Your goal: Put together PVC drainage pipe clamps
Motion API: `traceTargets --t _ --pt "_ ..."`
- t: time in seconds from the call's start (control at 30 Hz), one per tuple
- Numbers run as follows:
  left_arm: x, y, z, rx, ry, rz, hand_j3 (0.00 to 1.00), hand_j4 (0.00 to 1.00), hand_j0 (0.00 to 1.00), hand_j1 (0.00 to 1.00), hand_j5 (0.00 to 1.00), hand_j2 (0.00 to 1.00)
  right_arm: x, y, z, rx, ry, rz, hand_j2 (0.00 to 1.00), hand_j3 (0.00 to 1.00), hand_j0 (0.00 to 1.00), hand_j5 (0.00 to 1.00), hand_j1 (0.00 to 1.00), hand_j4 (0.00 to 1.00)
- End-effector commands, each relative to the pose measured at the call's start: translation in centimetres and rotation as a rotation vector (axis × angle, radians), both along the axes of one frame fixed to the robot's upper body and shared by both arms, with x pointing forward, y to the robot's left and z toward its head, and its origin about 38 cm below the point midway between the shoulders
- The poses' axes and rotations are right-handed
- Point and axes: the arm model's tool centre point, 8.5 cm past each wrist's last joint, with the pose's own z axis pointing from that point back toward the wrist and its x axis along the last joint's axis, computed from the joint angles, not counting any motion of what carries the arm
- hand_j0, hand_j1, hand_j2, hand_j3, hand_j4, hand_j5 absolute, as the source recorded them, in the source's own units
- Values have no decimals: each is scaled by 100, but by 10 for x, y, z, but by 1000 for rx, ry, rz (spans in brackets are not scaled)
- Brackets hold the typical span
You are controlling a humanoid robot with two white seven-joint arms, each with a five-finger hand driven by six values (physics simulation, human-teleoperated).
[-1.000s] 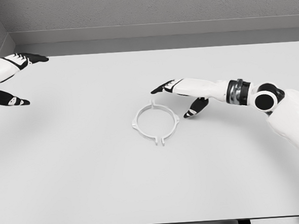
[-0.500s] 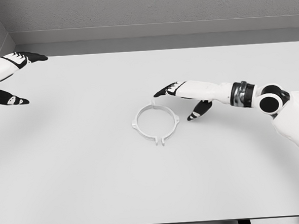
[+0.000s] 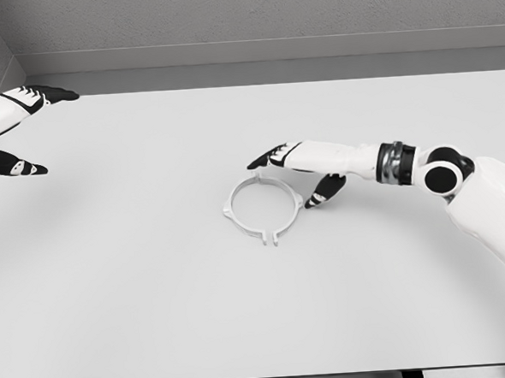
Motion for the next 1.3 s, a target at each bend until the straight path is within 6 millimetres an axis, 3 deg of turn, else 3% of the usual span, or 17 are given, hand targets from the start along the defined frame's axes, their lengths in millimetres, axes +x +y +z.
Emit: traceTargets --t 0.0,1.27 --pt "0 1 2 -12 0 1 100 100 100 100 100 100 0 0 0 5 4 -3 100 100 100 100 100 100" --pt "-1 4 11 -25 -13 0 100 100 100 100 100 100 0 10 -1 13 6 9 100 100 100 100 100 100"
